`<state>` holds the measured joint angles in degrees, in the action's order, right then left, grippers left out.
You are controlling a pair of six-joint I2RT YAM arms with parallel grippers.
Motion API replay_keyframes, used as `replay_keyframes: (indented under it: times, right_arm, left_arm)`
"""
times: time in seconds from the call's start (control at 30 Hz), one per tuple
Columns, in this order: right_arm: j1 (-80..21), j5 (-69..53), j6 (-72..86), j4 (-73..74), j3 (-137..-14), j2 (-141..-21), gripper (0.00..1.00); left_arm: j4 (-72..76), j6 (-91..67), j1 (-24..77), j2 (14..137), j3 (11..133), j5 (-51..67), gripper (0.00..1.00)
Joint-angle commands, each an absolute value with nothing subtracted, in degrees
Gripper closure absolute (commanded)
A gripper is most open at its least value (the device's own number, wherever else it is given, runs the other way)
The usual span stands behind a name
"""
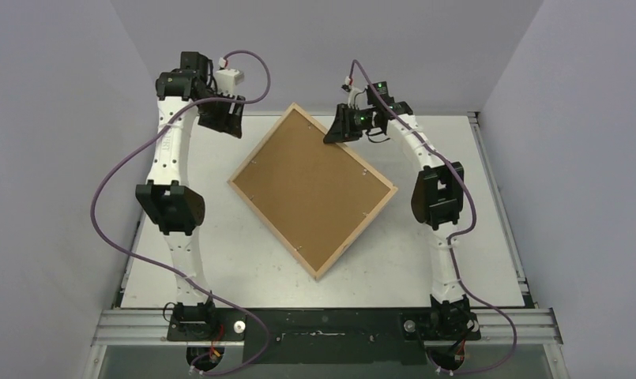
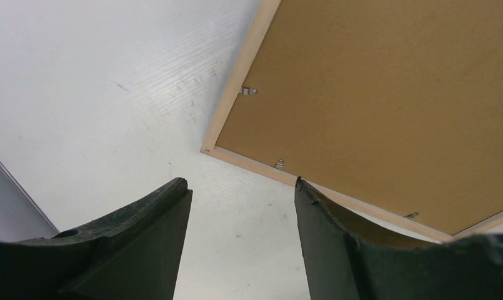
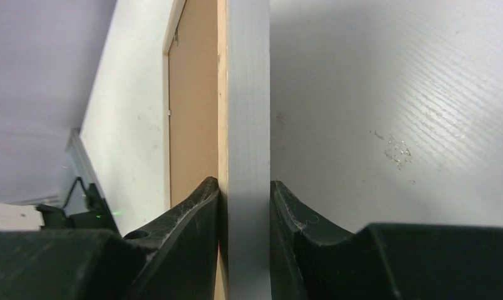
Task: Put the photo into the frame
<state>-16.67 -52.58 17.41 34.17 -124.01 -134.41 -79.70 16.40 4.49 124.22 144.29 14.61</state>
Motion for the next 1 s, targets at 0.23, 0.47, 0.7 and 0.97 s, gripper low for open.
replay_keyframes:
  times: [0.23,0.47,0.7,0.97]
  right_arm:
    - [-25.3,-27.1,1.1,48.4,-140.4,-121.5,0.95]
    - [-39.0,-6.4,-11.6,45.6,-135.2,-113.0,0.95]
    - [-48.5,13.1,-23.7,44.5,-136.2,-113.0,0.95]
    - [-53.6,34.1,-38.4,34.1,-129.6,-113.0,0.95]
  left_arm:
    - [-76.7,8.3,-6.0,116.5,140.2,22.2,0.41]
    - [-77.9,8.6,-9.3,115.1,139.6,24.1,0.42]
    - [-78.5,9.0,-11.4,114.1,138.5,26.0,0.43]
    - [-78.4,9.2,-11.8,113.4,137.3,26.3,0.44]
